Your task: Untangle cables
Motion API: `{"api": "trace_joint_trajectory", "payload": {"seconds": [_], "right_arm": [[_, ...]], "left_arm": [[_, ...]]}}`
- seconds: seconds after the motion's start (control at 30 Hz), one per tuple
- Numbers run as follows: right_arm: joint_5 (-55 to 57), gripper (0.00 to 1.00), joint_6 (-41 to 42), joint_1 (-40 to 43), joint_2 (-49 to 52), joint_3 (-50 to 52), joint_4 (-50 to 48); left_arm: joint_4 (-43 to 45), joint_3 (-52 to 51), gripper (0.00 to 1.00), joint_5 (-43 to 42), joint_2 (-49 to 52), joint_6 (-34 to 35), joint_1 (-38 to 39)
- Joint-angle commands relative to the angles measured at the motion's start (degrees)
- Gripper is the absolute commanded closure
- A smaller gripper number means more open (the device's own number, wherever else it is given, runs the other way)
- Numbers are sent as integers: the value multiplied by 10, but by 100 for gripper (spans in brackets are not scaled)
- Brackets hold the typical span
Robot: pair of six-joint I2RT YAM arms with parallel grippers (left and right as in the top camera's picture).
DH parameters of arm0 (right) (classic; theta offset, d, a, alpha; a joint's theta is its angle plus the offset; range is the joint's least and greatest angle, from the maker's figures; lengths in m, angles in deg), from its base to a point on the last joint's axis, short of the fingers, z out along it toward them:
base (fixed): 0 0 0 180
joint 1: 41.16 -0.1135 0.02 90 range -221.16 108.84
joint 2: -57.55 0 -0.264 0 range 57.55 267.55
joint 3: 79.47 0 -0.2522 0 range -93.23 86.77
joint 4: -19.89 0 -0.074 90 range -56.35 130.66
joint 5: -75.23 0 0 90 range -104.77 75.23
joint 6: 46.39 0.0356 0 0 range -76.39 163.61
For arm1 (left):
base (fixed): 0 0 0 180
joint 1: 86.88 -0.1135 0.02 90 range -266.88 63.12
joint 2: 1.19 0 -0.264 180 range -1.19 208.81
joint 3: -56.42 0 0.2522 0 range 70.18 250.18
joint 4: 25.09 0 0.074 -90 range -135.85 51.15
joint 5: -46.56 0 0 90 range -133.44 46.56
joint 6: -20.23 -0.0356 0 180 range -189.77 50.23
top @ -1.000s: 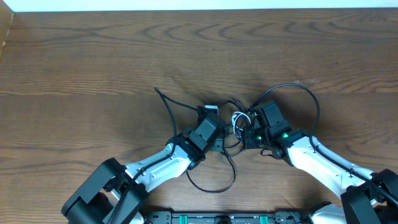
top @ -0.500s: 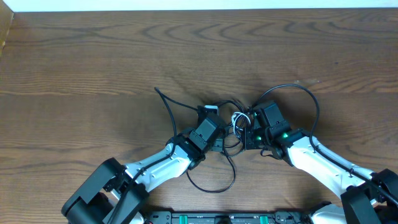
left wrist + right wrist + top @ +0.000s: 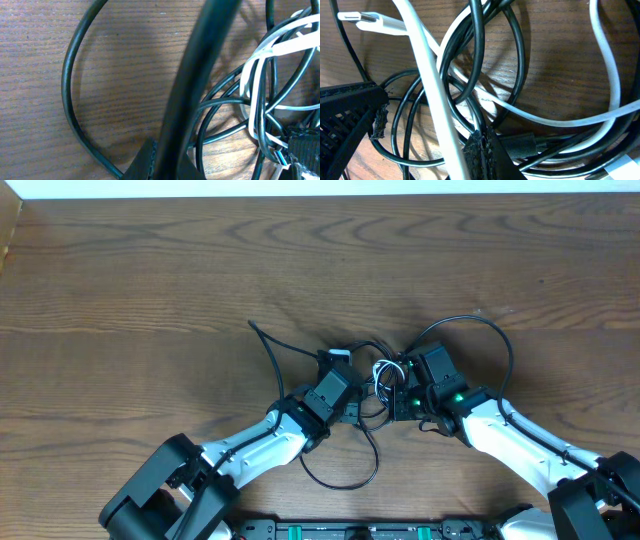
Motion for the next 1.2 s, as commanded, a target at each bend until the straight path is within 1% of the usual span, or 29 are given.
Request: {"api": "trace_joint_trajectory", "payload": {"seconds": [0.0, 0.07, 0.23, 0.37, 0.4, 0.53, 0.7, 0.83, 0.97, 1.03, 1.17], "right_arm": [[-28, 99, 2, -2, 1, -1, 2], [-47, 99, 2, -1, -7, -1, 7], [-83, 99, -13, 17, -76, -2, 67], [-127, 99, -29, 46, -161, -3, 106], [-151, 99, -29, 60, -204, -3, 115], [-195, 99, -30, 86, -284, -3, 124], [-198, 99, -35, 103, -349, -3, 134], [-151, 98, -42, 102, -352, -2, 176], [-145, 86, -46, 93, -319, -2, 207], [-145, 84, -45, 83, -299, -2, 203], [-145, 84, -43, 51, -250, -2, 172]], "left_arm": [[-2, 7, 92, 12, 3, 2, -3], [-3, 7, 92, 12, 3, 2, -3], [-6, 7, 92, 12, 3, 2, -3], [-5, 7, 92, 12, 3, 3, -3], [-5, 7, 92, 12, 3, 3, -3], [-5, 7, 92, 12, 3, 3, -3], [-5, 7, 92, 12, 3, 3, -3], [-2, 7, 92, 12, 3, 3, -3], [-1, 7, 92, 11, 3, 5, -3], [-1, 7, 92, 11, -2, 5, -3], [-4, 7, 92, 12, -46, 2, -3]]}}
